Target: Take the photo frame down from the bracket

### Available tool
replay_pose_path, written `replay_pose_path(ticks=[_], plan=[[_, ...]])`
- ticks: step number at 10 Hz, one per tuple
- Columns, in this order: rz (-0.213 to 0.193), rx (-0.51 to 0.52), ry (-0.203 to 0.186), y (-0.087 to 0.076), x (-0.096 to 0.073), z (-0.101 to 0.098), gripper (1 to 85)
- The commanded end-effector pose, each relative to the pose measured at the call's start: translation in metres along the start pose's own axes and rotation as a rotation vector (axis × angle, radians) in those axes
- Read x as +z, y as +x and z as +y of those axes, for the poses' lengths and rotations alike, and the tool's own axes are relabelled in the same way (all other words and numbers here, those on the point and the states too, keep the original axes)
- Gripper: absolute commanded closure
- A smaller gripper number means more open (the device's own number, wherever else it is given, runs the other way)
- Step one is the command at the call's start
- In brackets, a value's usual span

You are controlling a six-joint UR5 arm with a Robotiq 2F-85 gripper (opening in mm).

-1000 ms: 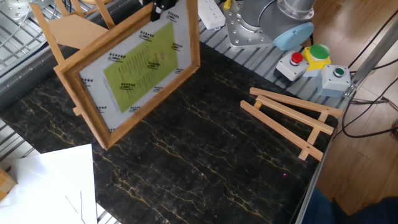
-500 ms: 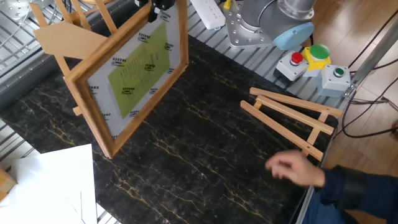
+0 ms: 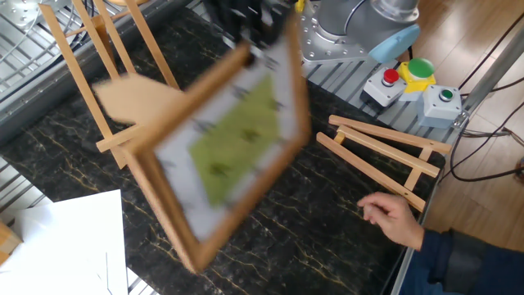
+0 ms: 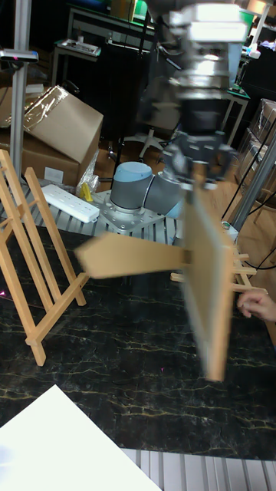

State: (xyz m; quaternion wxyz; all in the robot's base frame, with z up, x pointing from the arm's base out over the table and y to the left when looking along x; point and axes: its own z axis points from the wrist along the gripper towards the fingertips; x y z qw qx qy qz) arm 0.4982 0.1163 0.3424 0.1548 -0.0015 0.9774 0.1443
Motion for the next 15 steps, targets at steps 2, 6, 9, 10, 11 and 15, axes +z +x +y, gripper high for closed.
replay_pose_path(ticks=[2,6,9,10,11,15], plan=[[0.005,0.135,-0.161,0.019,0.038,0.081,84.3],[0.04,0.116,-0.079,0.033,0.048,0.057,84.3],[0.119,0.141,-0.095,0.052,0.046,0.063,84.3],[0.154,0.107,-0.107,0.062,0.044,0.066,84.3],[0.195,0.056,-0.148,0.072,0.041,0.076,84.3],[0.202,0.051,-0.235,0.074,0.036,0.098,84.3]])
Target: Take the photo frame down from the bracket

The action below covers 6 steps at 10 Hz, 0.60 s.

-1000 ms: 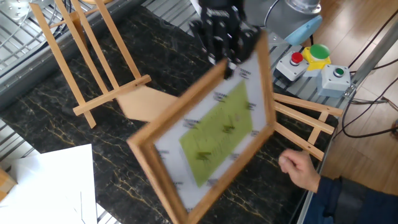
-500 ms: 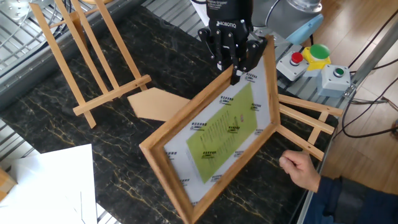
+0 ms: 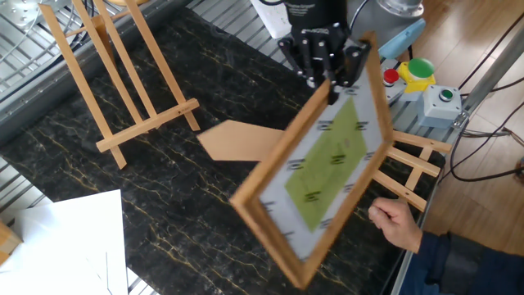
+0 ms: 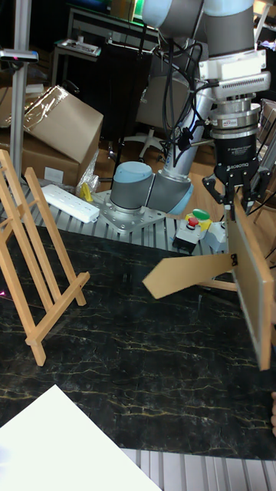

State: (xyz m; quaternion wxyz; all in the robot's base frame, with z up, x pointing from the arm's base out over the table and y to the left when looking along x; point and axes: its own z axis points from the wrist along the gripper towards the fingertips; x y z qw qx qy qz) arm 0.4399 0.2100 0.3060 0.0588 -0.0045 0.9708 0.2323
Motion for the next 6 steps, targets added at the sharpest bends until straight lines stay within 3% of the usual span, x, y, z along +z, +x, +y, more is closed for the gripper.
replay_pose_path(ticks=[1,2,4,6], plan=[[0.03,0.009,-0.097,0.005,0.004,0.031,84.3],[0.039,0.009,-0.136,0.004,0.016,0.047,84.3],[0.06,-0.018,-0.112,0.0,0.036,0.036,84.3],[0.065,-0.042,-0.064,-0.004,0.046,0.018,84.3]])
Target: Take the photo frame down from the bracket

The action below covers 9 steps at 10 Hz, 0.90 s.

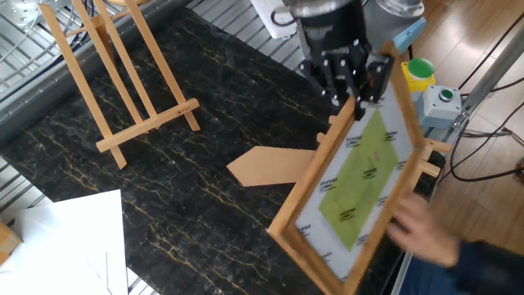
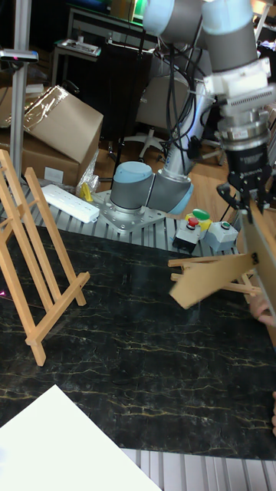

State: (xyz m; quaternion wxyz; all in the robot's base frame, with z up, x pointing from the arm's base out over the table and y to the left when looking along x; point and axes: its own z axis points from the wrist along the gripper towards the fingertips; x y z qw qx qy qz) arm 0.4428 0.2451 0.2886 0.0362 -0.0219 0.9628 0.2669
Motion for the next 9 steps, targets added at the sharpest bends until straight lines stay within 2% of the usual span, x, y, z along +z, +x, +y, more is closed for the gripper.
replay_pose_path(ticks=[1,2,4,5,9], plan=[[0.022,-0.031,0.011,-0.007,0.02,-0.011,84.3],[0.028,-0.031,-0.011,-0.01,0.029,-0.012,84.3],[0.024,0.002,-0.093,-0.017,0.041,0.004,84.3],[0.023,-0.004,-0.101,-0.019,0.044,0.005,84.3],[0.019,-0.036,-0.077,-0.025,0.063,-0.014,84.3]])
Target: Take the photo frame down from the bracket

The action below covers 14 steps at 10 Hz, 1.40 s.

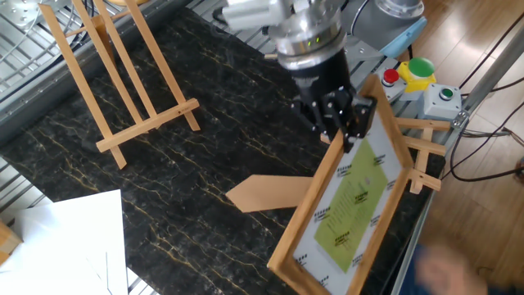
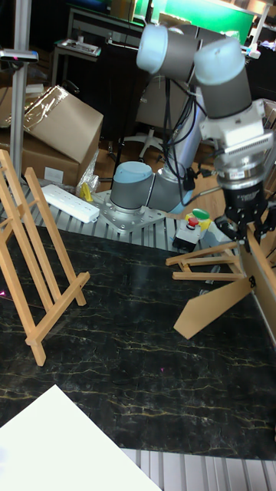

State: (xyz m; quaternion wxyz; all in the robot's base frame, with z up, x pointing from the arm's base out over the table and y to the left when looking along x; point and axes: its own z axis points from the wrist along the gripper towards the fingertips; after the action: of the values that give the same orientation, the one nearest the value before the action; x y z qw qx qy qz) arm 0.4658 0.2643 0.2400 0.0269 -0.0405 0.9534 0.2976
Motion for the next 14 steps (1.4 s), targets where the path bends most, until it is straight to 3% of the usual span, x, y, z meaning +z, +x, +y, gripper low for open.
replay_pose_path(ticks=[1,4,7,10,14], plan=[[-0.002,-0.012,-0.002,-0.006,0.013,-0.011,84.3],[0.006,-0.034,0.005,-0.004,0.022,-0.022,84.3],[0.029,-0.061,0.01,0.0,0.018,-0.035,84.3],[0.042,-0.053,0.001,0.001,0.012,-0.037,84.3],[0.031,-0.039,-0.027,-0.002,0.016,-0.032,84.3]])
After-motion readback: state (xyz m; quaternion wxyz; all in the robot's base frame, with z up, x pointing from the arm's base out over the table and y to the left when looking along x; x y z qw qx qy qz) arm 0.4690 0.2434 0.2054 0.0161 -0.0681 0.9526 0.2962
